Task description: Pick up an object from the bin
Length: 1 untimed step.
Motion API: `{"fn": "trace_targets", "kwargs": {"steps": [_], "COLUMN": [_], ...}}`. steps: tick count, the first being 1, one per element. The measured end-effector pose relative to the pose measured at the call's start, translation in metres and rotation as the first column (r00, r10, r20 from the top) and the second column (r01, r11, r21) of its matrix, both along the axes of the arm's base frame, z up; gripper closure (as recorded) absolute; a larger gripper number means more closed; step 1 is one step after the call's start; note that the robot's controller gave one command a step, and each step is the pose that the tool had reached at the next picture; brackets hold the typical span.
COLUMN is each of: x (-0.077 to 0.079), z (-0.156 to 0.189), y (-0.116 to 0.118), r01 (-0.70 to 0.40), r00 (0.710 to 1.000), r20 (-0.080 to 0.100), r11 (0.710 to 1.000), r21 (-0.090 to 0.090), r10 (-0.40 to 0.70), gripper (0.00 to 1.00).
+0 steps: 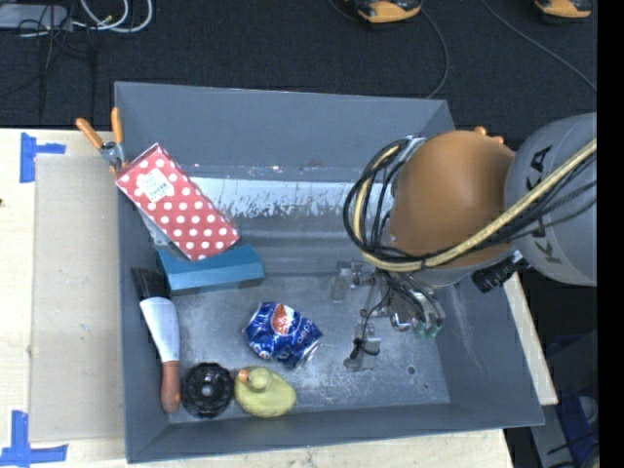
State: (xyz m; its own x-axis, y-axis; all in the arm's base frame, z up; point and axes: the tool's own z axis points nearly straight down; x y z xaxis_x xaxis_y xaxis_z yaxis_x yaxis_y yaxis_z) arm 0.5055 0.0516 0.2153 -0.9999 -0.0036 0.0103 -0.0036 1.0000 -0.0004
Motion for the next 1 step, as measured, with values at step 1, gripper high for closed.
{"fn": "trace_targets", "kwargs": {"steps": [1], "x": [0.0013], "z": [0.0043], "y": [-0.0003], "r01": [0.002], "r00": [1.0], "r20": [0.009], "r11": [1.0], "r21": [0.001], "r10": [-0.002], "gripper": [0.0]}}
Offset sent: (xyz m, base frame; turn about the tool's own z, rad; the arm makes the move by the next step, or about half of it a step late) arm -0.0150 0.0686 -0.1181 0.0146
